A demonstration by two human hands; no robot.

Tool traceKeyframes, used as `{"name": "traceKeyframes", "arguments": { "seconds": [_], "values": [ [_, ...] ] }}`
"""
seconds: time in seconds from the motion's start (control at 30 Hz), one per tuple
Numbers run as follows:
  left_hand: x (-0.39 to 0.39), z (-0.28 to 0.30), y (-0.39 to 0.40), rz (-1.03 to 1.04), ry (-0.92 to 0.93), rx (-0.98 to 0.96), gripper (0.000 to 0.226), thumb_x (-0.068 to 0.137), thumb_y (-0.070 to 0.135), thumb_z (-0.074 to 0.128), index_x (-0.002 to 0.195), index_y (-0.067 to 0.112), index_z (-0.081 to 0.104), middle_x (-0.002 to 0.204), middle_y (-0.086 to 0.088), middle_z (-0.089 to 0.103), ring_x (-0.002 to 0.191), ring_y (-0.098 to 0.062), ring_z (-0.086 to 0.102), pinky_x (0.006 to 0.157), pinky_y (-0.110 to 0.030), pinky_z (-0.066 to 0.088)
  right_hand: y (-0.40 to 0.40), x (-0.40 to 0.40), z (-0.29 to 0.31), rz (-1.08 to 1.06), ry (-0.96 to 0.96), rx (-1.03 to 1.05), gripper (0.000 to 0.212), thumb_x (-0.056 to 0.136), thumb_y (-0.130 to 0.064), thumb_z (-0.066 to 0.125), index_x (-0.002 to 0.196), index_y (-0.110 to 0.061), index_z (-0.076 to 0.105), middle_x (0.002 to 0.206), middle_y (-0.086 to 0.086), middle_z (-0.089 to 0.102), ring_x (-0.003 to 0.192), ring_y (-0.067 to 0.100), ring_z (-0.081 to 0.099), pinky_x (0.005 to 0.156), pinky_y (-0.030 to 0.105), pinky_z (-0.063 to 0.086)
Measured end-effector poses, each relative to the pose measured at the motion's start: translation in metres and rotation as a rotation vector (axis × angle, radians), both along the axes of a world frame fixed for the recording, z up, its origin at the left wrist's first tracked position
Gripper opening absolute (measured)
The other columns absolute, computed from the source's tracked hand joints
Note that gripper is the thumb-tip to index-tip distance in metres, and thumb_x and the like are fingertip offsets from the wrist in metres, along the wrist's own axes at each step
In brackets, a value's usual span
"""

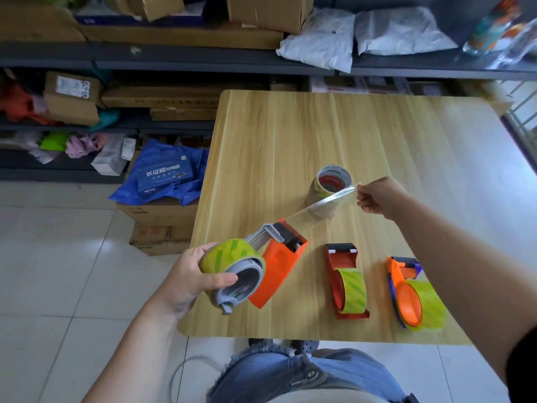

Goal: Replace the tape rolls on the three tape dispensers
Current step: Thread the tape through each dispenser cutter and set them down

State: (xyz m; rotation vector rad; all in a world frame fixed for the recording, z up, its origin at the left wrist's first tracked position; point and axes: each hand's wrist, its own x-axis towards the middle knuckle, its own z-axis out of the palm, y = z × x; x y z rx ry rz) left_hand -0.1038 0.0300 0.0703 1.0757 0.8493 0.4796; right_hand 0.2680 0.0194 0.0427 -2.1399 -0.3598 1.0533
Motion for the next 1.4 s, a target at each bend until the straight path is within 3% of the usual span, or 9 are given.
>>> {"name": "traceKeyframes", "arguments": {
  "seconds": [0.1,0.27,0.43,0.77,0.93,1.07,1.17,1.27,1.4],
  "values": [
    [-0.019,0.004,0.007,0.023,-0.044,-0.005,0.075,0.019,0.038,0.094,0.084,0.006,0.072,0.072,-0.011,0.069,0.062,-0.019,0.066,0.054,-0.024,0.054,-0.004,0.015,0.004,-0.082,-0.003,0.007,0.024,0.093,-0.010,0.053,0.070,-0.005,0.052,0.063,0.006,0.051,0.042,0.013,0.050,0.032,0.014,0.042],
    [-0.026,0.003,0.009,0.209,-0.231,-0.073,0.030,0.036,0.018,0.076,0.066,0.016,0.072,0.043,0.005,0.049,0.036,-0.008,0.044,0.045,-0.016,0.044,-0.009,0.004,0.001,-0.047,0.286,0.026,0.023,0.095,-0.005,0.046,0.072,-0.004,0.049,0.052,0.005,0.052,0.039,0.012,0.051,0.034,0.015,0.042],
    [-0.002,0.009,0.014,0.305,-0.330,-0.077,0.060,0.021,0.053,0.091,0.070,0.023,0.072,0.063,0.005,0.058,0.051,-0.011,0.052,0.046,-0.023,0.045,-0.017,-0.045,-0.024,-0.233,0.705,0.058,0.024,0.095,-0.003,0.044,0.072,-0.004,0.048,0.033,0.002,0.049,0.025,0.008,0.048,0.033,0.012,0.042],
    [0.048,0.033,0.027,0.462,-0.507,-0.022,0.046,0.034,0.057,0.087,0.058,0.024,0.066,0.044,0.011,0.044,0.041,-0.001,0.042,0.050,-0.016,0.044,-0.037,-0.130,-0.032,-0.498,1.299,0.041,0.020,0.092,-0.005,0.049,0.074,0.002,0.055,0.042,0.007,0.054,0.030,0.016,0.053,0.036,0.016,0.047],
    [0.067,0.039,0.023,0.482,-0.409,0.027,0.071,0.027,0.064,0.084,0.080,0.022,0.063,0.053,0.013,0.060,0.049,0.001,0.056,0.053,-0.016,0.050,-0.048,-0.159,-0.026,-0.554,1.358,-0.006,0.022,0.087,-0.003,0.057,0.065,0.000,0.056,0.041,0.006,0.053,0.027,0.013,0.051,0.029,0.016,0.042],
    [0.071,0.037,0.026,0.542,-0.327,0.018,0.083,0.025,0.065,0.083,0.092,0.020,0.063,0.070,0.012,0.072,0.069,0.000,0.068,0.062,-0.018,0.055,-0.059,-0.169,-0.022,-0.593,1.420,0.099,0.006,0.071,-0.002,0.069,0.067,0.000,0.066,0.047,0.005,0.058,0.031,0.010,0.054,0.030,0.015,0.043],
    [0.071,0.032,0.028,0.560,-0.313,-0.015,0.087,0.026,0.064,0.084,0.098,0.020,0.063,0.082,0.011,0.074,0.081,-0.003,0.070,0.067,-0.020,0.056,-0.059,-0.171,-0.022,-0.656,1.436,0.131,0.006,0.077,-0.004,0.067,0.073,0.001,0.068,0.048,0.006,0.060,0.032,0.010,0.055,0.032,0.015,0.045],
    [0.070,0.030,0.028,0.564,-0.343,-0.026,0.083,0.026,0.063,0.084,0.094,0.021,0.063,0.073,0.012,0.072,0.070,-0.001,0.068,0.064,-0.019,0.055,-0.055,-0.170,-0.023,-0.753,1.427,0.182,0.009,0.086,-0.004,0.060,0.080,0.001,0.066,0.049,0.008,0.061,0.031,0.012,0.055,0.033,0.015,0.046],
    [0.063,0.031,0.032,0.581,-0.469,-0.045,0.055,0.030,0.059,0.086,0.069,0.024,0.070,0.056,0.014,0.061,0.052,0.001,0.058,0.056,-0.019,0.053,-0.049,-0.167,-0.021,-0.800,1.414,0.320,0.009,0.088,-0.005,0.057,0.085,0.002,0.062,0.054,0.010,0.064,0.038,0.013,0.061,0.041,0.016,0.051]
  ]
}}
